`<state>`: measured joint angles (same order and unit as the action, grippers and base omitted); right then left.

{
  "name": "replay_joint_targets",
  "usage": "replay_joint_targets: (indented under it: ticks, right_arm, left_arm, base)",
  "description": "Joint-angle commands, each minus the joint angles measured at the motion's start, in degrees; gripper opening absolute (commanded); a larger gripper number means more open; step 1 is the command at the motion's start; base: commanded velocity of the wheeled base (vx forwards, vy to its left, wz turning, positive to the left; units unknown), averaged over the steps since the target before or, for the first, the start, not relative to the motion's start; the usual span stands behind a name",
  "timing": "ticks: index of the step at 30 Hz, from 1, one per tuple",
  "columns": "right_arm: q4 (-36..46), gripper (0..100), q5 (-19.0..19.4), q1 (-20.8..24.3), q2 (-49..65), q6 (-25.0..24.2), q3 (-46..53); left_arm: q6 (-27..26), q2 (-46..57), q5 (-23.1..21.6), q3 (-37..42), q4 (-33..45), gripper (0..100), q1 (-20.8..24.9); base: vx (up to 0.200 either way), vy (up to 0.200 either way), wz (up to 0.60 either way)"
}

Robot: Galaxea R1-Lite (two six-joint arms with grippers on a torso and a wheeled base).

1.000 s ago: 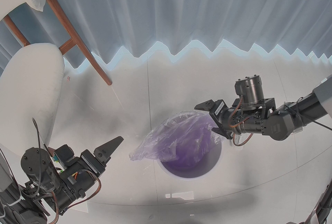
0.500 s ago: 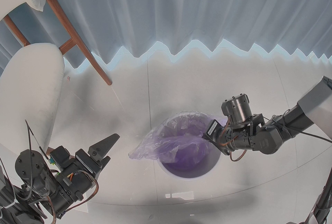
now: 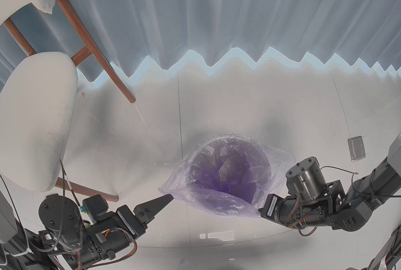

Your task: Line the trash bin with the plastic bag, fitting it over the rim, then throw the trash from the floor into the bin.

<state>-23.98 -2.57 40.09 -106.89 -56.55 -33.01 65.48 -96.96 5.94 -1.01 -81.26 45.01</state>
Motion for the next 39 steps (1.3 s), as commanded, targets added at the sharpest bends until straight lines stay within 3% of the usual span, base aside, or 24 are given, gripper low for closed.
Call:
replay_joint_targets:
  ticks: [1, 9, 14, 20, 24, 32, 33, 39]
  right_arm:
    - [-5.3, 0, -0.2, 1.5, 1.7, 0.3, 7.6]
    - [-15.7, 0, -4.9, 2.1, -4.8, 0.2, 13.2]
    - [-27.0, 0, -6.0, 4.8, -8.9, 0.0, 19.2]
    - [-36.8, 0, -7.7, 5.1, -14.8, 0.1, 21.9]
    - [-46.2, 0, -10.8, 5.5, -20.6, 1.4, 25.5]
    - [-64.5, 0, -10.7, 6.0, -29.0, 4.9, 33.0]
    - [-65.5, 100, -10.7, 6.0, -29.5, 5.0, 33.0]
    - [-65.9, 100, -11.5, 7.3, -22.9, 4.3, 33.0]
  left_arm:
    - [-0.4, -5.3, -2.7, 0.2, 0.7, 100, 0.3]
    - [-1.4, -10.2, -2.9, -1.7, 0.3, 100, 0.6]
    - [-1.8, -10.7, -3.2, -2.1, 0.1, 100, 1.2]
    - [-1.8, -10.6, -3.6, -1.9, 0.1, 100, 1.4]
    - [-1.8, -10.7, -3.5, -1.9, -0.2, 100, 1.4]
    - [-1.9, -11.3, -3.6, -2.9, -0.2, 100, 2.0]
    - [-2.0, -11.8, -3.6, -3.5, -0.2, 100, 2.1]
    - [-2.1, -12.7, -4.4, -7.1, 0.0, 100, 2.2]
  base:
    - [0.0, 0.0, 0.0]
    - [0.0, 0.0, 0.0]
    - [0.0, 0.0, 0.0]
    - [0.0, 0.0, 0.0]
    - [0.0, 0.0, 0.0]
    - [0.0, 0.0, 0.0]
    - [0.0, 0.0, 0.0]
    - [0.0, 0.0, 0.0]
